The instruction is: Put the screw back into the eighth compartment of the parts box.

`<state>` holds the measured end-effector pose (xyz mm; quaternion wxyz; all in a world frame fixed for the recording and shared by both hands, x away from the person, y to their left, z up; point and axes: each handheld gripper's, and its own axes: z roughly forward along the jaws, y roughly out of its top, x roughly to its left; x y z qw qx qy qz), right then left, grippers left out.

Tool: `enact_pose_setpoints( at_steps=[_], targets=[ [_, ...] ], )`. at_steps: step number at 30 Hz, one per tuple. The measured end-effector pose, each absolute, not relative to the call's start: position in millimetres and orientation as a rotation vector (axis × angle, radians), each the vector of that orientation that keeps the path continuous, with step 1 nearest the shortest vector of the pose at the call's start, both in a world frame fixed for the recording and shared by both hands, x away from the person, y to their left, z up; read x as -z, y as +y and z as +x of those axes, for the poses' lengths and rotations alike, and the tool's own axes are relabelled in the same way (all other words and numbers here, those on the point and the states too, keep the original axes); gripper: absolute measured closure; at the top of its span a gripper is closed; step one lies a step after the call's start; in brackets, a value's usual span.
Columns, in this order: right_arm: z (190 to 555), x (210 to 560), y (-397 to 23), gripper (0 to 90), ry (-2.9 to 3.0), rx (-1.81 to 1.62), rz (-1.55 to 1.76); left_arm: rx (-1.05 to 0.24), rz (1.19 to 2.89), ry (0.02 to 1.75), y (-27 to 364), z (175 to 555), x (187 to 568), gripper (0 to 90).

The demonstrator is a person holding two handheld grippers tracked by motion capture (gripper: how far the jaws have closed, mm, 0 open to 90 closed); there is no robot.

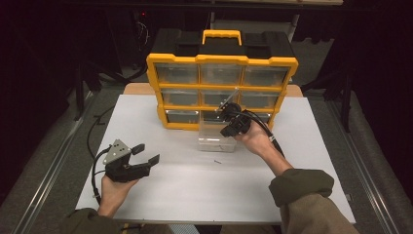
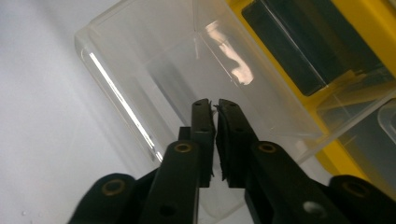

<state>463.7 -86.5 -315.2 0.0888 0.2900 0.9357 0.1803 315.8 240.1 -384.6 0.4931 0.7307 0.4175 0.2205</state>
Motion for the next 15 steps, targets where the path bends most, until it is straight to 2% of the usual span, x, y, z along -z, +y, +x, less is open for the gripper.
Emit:
enact_pose_setpoints(
  at_steps=[15],
  targets=[
    [450,299,-95,81.2,2.735,-0.621,0.841,-0.533,1.774,1.014,240,316,385,30.6]
  ],
)
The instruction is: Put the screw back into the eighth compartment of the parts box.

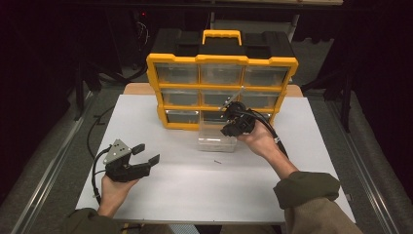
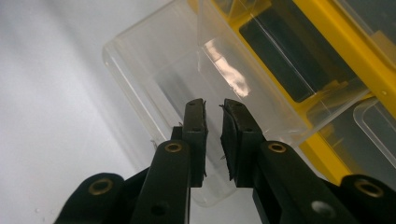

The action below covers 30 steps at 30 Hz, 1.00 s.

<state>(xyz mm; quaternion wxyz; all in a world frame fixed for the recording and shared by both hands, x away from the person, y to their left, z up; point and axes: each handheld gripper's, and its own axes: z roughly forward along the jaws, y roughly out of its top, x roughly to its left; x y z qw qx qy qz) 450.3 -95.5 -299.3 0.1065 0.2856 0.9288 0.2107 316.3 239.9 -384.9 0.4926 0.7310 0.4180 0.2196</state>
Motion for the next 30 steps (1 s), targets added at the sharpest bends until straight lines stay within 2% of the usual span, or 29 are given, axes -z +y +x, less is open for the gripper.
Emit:
enact_pose_setpoints(
  at_steps=[17,30],
  targets=[
    [423,292,-108,67.5,2.718,-0.749,0.799,-0.535,1.776,1.014,239,317,385,30.6],
    [400,296,-119,67.7,2.72,-0.811,0.75,-0.535,1.778,1.013,239,317,385,30.6]
  ],
)
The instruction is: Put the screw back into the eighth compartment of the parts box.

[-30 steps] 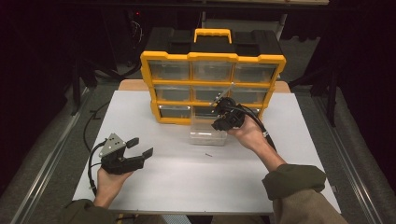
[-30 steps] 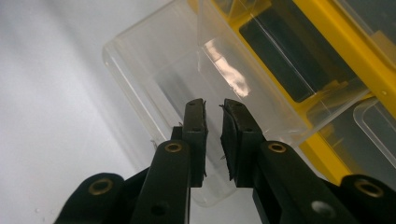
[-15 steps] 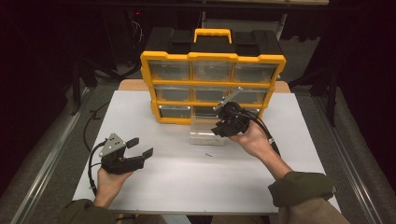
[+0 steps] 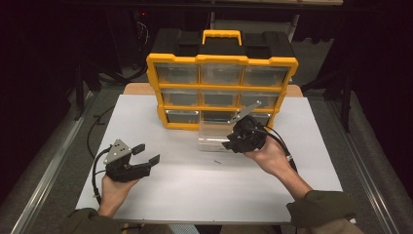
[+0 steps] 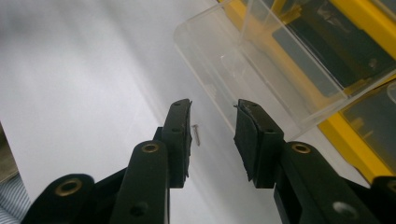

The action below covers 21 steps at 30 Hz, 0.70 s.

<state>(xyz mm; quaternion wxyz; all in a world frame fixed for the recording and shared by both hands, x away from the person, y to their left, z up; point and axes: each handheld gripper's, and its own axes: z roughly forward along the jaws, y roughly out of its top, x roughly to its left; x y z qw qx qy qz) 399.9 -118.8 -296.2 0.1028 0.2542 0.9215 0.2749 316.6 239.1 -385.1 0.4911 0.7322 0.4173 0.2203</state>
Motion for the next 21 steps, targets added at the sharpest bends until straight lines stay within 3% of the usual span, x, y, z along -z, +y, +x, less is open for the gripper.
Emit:
enact_pose_setpoints(
  at_steps=[21],
  targets=[
    [389,335,-113,70.1,2.774,-0.795,0.763,-0.535,1.777,1.012,239,317,385,30.6]
  ],
)
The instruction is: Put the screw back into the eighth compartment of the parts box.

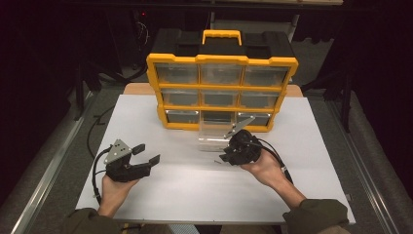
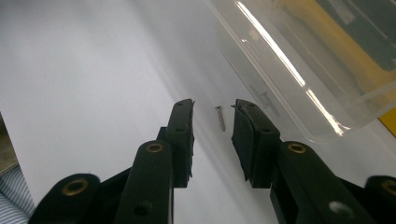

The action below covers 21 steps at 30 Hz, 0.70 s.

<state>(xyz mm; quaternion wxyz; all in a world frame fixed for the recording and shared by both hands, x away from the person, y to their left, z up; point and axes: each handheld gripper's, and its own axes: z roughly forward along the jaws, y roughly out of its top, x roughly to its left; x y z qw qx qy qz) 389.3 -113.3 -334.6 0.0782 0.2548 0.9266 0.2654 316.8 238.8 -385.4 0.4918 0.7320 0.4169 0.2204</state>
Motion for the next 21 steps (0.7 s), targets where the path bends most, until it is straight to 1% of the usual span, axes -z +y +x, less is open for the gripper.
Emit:
enact_pose_setpoints(
  at_steps=[21],
  targets=[
    [396,359,-104,72.0,2.813,-0.731,0.757,-0.534,1.776,1.012,239,317,385,30.6]
  ],
)
